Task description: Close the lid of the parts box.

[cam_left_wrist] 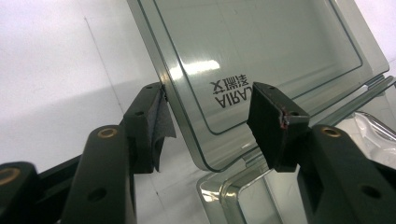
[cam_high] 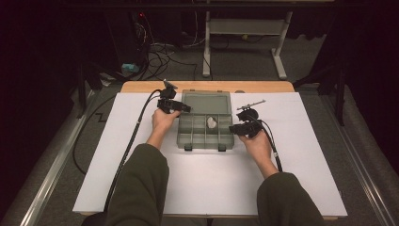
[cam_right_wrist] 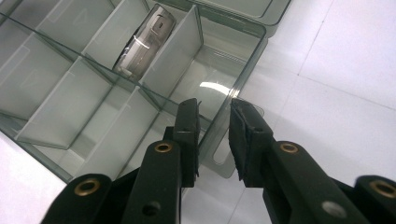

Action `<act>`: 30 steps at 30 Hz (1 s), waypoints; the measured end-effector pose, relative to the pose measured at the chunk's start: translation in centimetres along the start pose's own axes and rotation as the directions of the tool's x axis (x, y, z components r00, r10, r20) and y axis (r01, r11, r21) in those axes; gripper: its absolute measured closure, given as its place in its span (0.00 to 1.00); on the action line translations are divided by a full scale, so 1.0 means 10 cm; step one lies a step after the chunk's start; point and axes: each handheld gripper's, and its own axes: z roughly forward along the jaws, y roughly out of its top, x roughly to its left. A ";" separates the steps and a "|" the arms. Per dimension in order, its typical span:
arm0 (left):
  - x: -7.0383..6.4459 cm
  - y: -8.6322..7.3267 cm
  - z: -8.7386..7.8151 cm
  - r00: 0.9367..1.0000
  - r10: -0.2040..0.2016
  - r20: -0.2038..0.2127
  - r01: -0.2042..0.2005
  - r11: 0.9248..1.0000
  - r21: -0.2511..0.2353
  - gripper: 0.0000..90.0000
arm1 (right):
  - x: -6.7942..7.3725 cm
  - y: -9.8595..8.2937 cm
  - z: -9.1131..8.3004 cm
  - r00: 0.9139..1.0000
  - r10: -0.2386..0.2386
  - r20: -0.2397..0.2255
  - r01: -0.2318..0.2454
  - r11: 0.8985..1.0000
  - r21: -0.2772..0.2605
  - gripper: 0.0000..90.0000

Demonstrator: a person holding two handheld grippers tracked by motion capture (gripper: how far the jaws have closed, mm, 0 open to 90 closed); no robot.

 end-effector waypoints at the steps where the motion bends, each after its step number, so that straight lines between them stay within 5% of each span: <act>1: -0.01 0.00 -0.01 1.000 0.004 -0.004 -0.004 1.000 -0.001 0.53 | 0.01 0.00 0.00 1.000 0.004 0.002 -0.004 1.000 0.002 0.82; 17: -0.17 0.00 -0.16 0.996 0.060 -0.060 -0.063 0.997 -0.044 0.57 | -0.01 -0.01 0.00 1.000 0.024 0.000 -0.024 1.000 -0.004 0.82; 30: -0.28 -0.02 -0.28 0.985 0.122 -0.122 -0.128 0.991 -0.048 0.63 | 0.01 -0.01 0.00 1.000 0.019 0.009 -0.019 1.000 -0.004 0.82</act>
